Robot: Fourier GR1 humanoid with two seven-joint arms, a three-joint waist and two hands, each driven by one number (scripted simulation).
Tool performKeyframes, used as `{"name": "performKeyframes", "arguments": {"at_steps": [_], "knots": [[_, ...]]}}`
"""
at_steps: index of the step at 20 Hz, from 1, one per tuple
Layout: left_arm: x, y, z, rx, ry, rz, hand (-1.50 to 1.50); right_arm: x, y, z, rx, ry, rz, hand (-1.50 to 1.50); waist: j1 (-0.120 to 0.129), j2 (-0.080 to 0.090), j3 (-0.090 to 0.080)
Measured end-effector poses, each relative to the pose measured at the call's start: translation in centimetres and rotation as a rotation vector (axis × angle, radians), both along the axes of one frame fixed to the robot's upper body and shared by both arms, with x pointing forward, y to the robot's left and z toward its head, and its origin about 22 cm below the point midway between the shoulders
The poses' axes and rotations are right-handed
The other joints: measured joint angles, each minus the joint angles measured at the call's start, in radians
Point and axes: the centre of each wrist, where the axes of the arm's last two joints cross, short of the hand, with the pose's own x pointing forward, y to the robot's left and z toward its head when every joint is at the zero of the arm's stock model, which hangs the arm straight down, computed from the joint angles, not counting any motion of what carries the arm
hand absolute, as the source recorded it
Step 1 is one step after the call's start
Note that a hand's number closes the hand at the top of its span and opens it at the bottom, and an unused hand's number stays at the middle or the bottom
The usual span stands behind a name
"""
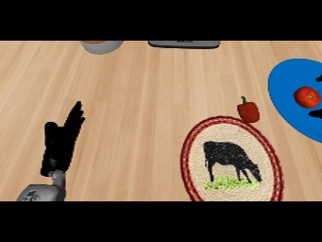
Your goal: Pick the tomato from the placemat and place it in the plate
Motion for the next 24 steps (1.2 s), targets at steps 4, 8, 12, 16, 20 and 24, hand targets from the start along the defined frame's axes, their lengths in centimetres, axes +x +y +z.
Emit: {"name": "performKeyframes", "arguments": {"at_steps": [4, 8, 12, 16, 20, 24], "knots": [[-0.3, 0.0, 0.2, -0.003, 0.005, 0.010, 0.00, -0.1, -0.6, 0.6, 0.154, -0.179, 0.048, -1.50, -0.010, -0.005, 0.001], [-0.5, 0.6, 0.1, -0.002, 0.005, 0.024, 0.00, -0.5, -1.7, 1.5, 0.365, -0.373, 0.022, -1.50, -0.020, -0.007, 0.001], [-0.4, 0.6, 0.1, -0.003, 0.004, 0.019, 0.00, -2.1, -3.6, 1.1, 0.519, -0.466, 0.001, -1.50, -0.018, -0.005, 0.001], [-0.6, 0.6, 0.0, 0.001, 0.005, 0.014, 0.00, -4.1, -5.4, 0.5, 0.604, -0.494, 0.012, -1.50, -0.015, -0.004, 0.000], [-0.2, -0.1, 0.2, -0.002, 0.003, 0.011, 0.00, -4.8, -5.7, -0.4, 0.649, -0.515, 0.039, -1.50, -0.012, -0.003, 0.000], [-0.4, -0.1, -0.2, -0.002, 0.004, 0.008, 0.00, -5.3, -5.3, -1.7, 0.661, -0.531, 0.072, -1.50, -0.011, -0.004, 0.000]]}}
